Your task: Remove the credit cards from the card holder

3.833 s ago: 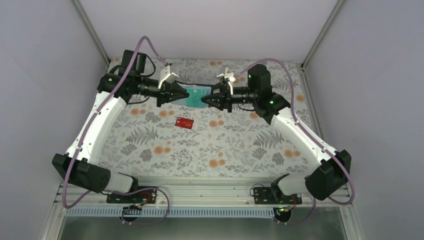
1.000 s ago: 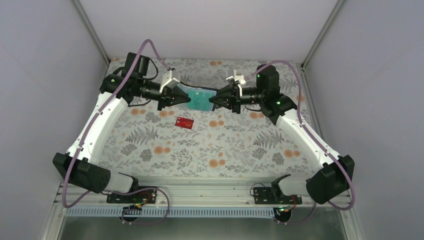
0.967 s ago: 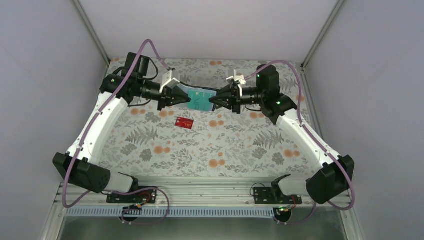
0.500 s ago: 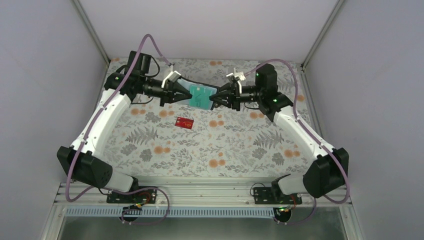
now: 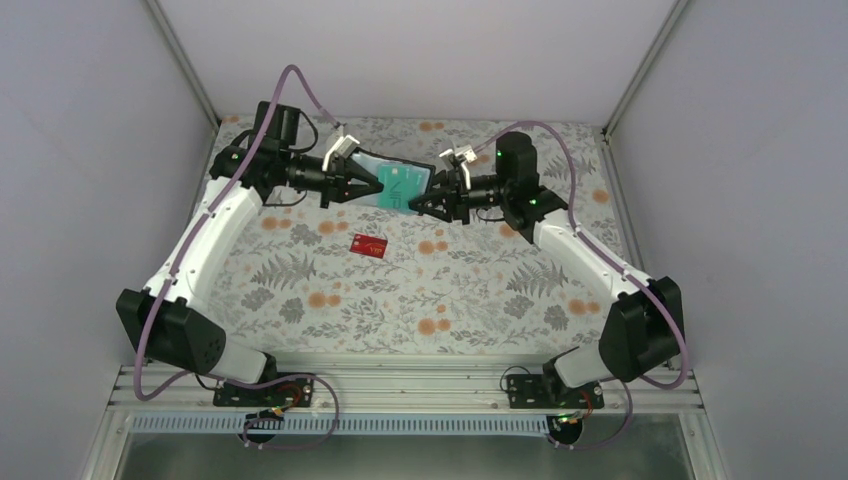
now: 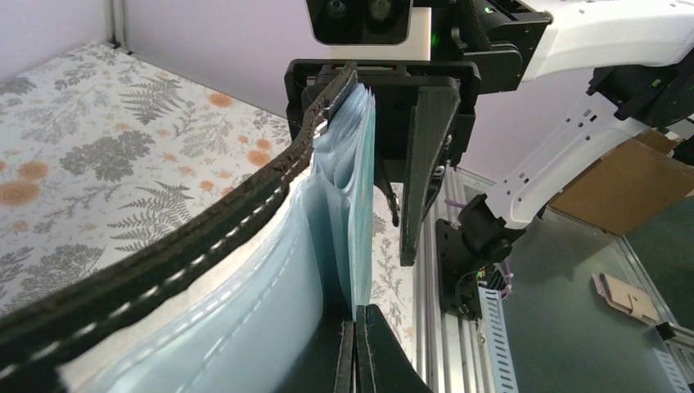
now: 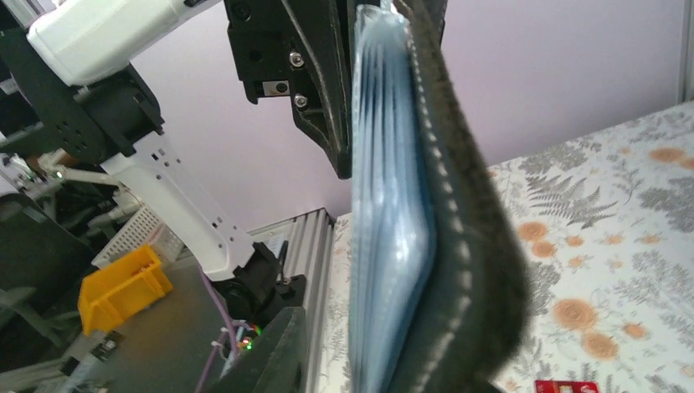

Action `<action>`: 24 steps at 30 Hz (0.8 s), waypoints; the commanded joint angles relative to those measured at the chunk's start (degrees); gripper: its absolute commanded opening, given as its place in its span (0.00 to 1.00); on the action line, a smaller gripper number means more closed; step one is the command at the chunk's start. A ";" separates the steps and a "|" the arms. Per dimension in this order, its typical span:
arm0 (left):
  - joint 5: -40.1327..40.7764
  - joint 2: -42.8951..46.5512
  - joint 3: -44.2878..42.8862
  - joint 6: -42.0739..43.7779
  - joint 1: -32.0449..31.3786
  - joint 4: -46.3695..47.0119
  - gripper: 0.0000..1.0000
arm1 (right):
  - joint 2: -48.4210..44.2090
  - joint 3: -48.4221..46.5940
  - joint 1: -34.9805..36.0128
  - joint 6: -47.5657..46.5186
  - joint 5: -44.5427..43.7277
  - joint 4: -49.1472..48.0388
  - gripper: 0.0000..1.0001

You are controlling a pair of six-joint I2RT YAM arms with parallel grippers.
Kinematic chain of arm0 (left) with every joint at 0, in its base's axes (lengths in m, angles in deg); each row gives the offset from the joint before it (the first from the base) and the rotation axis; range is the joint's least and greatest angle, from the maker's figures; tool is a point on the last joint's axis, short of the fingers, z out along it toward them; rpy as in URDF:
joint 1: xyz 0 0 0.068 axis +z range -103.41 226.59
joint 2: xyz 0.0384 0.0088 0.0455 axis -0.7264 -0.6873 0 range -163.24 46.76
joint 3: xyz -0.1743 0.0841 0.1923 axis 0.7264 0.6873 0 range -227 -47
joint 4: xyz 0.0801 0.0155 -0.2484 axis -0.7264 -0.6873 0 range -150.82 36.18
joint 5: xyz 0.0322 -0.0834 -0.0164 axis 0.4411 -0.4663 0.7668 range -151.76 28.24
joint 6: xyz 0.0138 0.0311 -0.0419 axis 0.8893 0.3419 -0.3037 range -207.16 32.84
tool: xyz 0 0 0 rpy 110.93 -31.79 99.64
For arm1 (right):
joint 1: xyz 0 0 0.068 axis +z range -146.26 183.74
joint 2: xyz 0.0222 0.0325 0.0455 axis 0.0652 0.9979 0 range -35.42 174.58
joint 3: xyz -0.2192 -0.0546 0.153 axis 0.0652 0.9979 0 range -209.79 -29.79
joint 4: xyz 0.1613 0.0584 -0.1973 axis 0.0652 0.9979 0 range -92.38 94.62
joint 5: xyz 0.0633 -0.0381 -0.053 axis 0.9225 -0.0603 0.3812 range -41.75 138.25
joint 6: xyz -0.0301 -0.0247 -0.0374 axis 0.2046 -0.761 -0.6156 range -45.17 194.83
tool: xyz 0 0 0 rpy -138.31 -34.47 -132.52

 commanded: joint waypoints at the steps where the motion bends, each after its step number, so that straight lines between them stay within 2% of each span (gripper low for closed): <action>1: -2.60 -0.13 0.44 -0.76 0.11 1.46 0.02 | -0.05 -1.60 1.57 2.77 -0.29 -4.36 0.25; 4: -2.55 0.17 0.83 -0.26 0.11 1.31 0.02 | -0.13 -1.94 1.89 2.80 -0.70 -4.33 0.08; 5: -2.52 0.26 0.96 -0.17 0.12 1.23 0.02 | -0.22 -1.95 1.86 2.76 -0.86 -4.11 0.05; 9: -2.42 0.19 0.07 0.83 0.19 0.20 0.03 | -0.12 -3.26 1.85 1.43 -1.16 -1.19 0.04; 12: -1.45 0.37 -1.02 3.35 0.43 -1.64 0.19 | -0.61 -3.45 1.84 0.02 -1.01 0.45 0.04; 13: -1.10 0.53 -0.99 3.75 0.52 -1.78 0.20 | -0.84 -3.46 1.81 -0.31 -1.00 0.77 0.04; 15: 0.31 0.87 -0.52 4.79 0.55 -2.00 0.20 | -1.18 -3.62 1.84 -0.81 -0.71 1.37 0.04; 18: 5.49 1.23 0.18 4.52 0.56 -0.87 0.13 | -1.49 -3.78 1.82 -1.39 0.28 1.81 0.04; 22: 7.11 1.63 0.28 4.43 0.62 -0.19 0.12 | -2.14 -3.89 1.83 -2.83 0.94 2.98 0.04; 24: 7.98 1.77 0.27 4.10 0.55 0.22 0.08 | -2.29 -3.65 1.81 -3.01 1.36 3.03 0.04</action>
